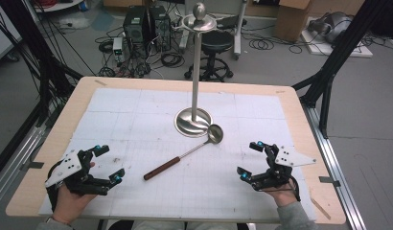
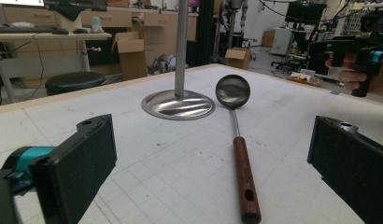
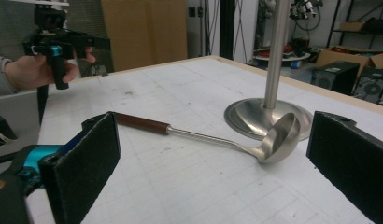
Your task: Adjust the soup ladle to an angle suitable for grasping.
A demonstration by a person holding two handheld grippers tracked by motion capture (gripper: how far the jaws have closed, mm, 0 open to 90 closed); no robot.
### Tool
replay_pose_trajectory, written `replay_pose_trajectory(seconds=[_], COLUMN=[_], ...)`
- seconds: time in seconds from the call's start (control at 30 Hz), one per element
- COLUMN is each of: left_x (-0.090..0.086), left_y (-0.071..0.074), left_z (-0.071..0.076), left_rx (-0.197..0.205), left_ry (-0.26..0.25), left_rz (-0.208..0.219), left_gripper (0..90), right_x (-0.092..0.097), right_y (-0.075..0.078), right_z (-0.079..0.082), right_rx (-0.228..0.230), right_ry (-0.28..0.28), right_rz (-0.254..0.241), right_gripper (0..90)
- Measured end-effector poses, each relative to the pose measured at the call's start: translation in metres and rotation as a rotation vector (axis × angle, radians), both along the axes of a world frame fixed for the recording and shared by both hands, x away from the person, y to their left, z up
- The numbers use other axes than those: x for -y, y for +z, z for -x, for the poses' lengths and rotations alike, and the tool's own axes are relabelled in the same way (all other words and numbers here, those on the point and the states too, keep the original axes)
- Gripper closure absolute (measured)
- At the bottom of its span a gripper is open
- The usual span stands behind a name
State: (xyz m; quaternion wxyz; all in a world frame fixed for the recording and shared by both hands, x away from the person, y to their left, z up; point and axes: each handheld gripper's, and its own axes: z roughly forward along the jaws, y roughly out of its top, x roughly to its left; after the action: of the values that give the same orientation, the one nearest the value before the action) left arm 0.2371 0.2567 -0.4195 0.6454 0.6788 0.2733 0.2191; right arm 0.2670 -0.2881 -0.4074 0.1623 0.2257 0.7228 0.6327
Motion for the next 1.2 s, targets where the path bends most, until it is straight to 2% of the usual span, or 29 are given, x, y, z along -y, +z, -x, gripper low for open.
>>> replay_pose_trajectory(seconds=[0.1,0.2,0.63,0.77,0.83,0.87,0.97,1.0,1.03,1.07,1.1,1.13,1.17,1.2], left_x=[0.0001,0.0008,0.0020,0.0032,0.0029,0.0025,0.0019,0.0017,0.0014,0.0013,0.0012,0.0011,0.0010,0.0008], left_y=[-0.0001,-0.0007,0.0001,-0.0013,-0.0018,-0.0021,-0.0021,-0.0021,-0.0021,-0.0020,-0.0020,-0.0020,-0.0021,-0.0023], left_z=[0.0000,-0.0004,0.0015,0.0015,0.0017,0.0021,0.0027,0.0030,0.0033,0.0036,0.0036,0.0037,0.0037,0.0033], left_rx=[-0.001,0.000,0.000,-0.008,-0.013,-0.017,-0.018,-0.016,-0.014,-0.015,-0.014,-0.015,-0.016,-0.015], left_ry=[-0.001,0.006,0.002,0.002,0.007,0.009,0.011,0.010,0.011,0.012,0.012,0.012,0.014,0.011], left_rz=[-0.005,-0.011,-0.009,-0.008,-0.011,-0.010,-0.012,-0.012,-0.015,-0.015,-0.014,-0.013,-0.014,-0.016], left_gripper=[1.7,1.7,1.8,1.7,1.7,1.7,1.8,1.7,1.7,1.7,1.7,1.7,1.7,1.7], right_x=[0.0003,0.0015,-0.0009,-0.0014,-0.0019,-0.0015,-0.0027,-0.0040,-0.0040,-0.0053,-0.0053,-0.0060,-0.0060,-0.0066], right_y=[0.0005,0.0011,0.0003,0.0001,-0.0002,-0.0006,-0.0008,-0.0007,-0.0007,0.0001,0.0001,0.0014,0.0014,0.0024], right_z=[0.0002,-0.0003,-0.0022,-0.0043,-0.0054,-0.0071,-0.0074,-0.0076,-0.0076,-0.0067,-0.0067,-0.0059,-0.0059,-0.0054], right_rx=[-0.002,-0.006,-0.019,-0.016,-0.029,-0.033,-0.036,-0.042,-0.042,-0.046,-0.046,-0.037,-0.037,-0.031], right_ry=[-0.019,-0.051,-0.042,-0.042,-0.039,-0.024,-0.013,-0.001,-0.001,0.012,0.012,0.027,0.027,0.034], right_rz=[-0.004,-0.029,-0.021,-0.021,-0.026,-0.026,-0.022,-0.016,-0.016,-0.012,-0.012,-0.005,-0.005,-0.002], right_gripper=[1.7,1.7,2.0,4.9,8.3,16.0,17.6,24.0,24.0,30.1,30.1,39.8,39.8,47.6])
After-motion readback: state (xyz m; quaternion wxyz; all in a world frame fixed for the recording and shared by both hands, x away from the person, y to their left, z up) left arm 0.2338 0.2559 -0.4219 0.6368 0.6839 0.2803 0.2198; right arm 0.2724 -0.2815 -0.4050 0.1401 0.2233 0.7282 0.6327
